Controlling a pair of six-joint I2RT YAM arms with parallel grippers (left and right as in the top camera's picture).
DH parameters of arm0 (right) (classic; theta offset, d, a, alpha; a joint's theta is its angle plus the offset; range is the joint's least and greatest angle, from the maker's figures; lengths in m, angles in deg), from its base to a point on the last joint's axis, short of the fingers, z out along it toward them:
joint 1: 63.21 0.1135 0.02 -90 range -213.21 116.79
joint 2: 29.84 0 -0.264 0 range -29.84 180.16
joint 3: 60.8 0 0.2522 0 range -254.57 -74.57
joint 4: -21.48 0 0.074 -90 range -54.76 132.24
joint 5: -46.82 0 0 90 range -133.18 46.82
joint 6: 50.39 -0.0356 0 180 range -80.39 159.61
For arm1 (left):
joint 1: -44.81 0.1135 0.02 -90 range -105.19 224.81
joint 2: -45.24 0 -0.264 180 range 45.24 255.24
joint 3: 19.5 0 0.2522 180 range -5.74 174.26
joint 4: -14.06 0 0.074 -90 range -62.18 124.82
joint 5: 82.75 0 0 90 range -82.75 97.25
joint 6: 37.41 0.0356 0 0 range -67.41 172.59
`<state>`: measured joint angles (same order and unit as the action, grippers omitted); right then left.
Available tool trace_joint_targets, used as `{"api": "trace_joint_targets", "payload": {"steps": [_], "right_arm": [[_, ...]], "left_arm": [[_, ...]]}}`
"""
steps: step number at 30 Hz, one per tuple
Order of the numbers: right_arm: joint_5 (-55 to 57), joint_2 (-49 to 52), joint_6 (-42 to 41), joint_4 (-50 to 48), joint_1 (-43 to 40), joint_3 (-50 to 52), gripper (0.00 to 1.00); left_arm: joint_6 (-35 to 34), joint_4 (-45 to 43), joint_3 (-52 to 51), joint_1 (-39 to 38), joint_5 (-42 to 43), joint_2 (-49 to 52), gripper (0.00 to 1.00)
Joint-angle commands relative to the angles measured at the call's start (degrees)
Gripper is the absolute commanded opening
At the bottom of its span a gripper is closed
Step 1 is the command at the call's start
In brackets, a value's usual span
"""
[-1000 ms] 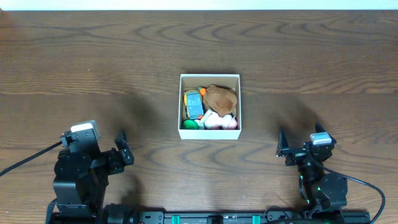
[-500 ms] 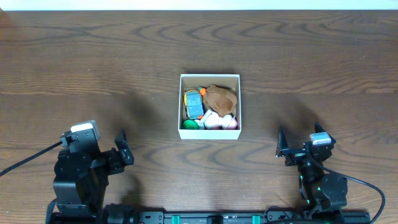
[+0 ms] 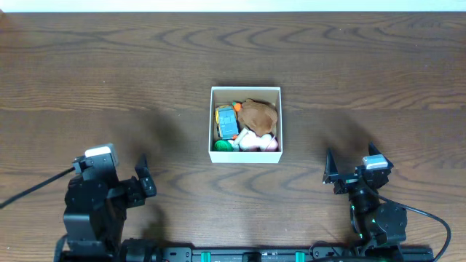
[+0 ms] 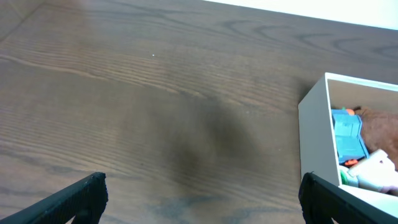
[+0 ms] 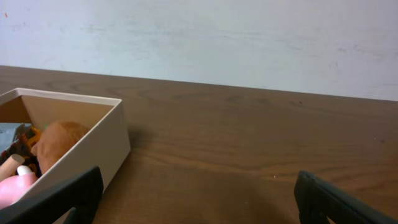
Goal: Pack container
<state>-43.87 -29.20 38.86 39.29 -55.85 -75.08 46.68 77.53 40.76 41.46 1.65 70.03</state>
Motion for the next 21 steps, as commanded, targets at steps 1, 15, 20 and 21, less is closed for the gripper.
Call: {"api": "trace_joint_targets", "payload": {"steps": [1,15,20,21], "right_arm": [[-0.8,-0.3,0.4,0.1,-0.5,0.2,0.99],[-0.8,-0.3,0.4,0.1,-0.5,0.2,0.99],[-0.8,-0.3,0.4,0.1,-0.5,0.2,0.99],[-0.8,-0.3,0.4,0.1,-0.5,0.2,0.99]], "left_arm": [[1.4,0.3,-2.2,0.6,-0.4,-5.4,0.98],[1.2,-24.5,-29.6,2.1,0.2,-24.1,0.98],[1.2,-36.2,-37.4,2.2,0.2,-24.7,0.98],[1.2,-37.7,-38.5,2.3,0.2,-24.7,0.98]]}}
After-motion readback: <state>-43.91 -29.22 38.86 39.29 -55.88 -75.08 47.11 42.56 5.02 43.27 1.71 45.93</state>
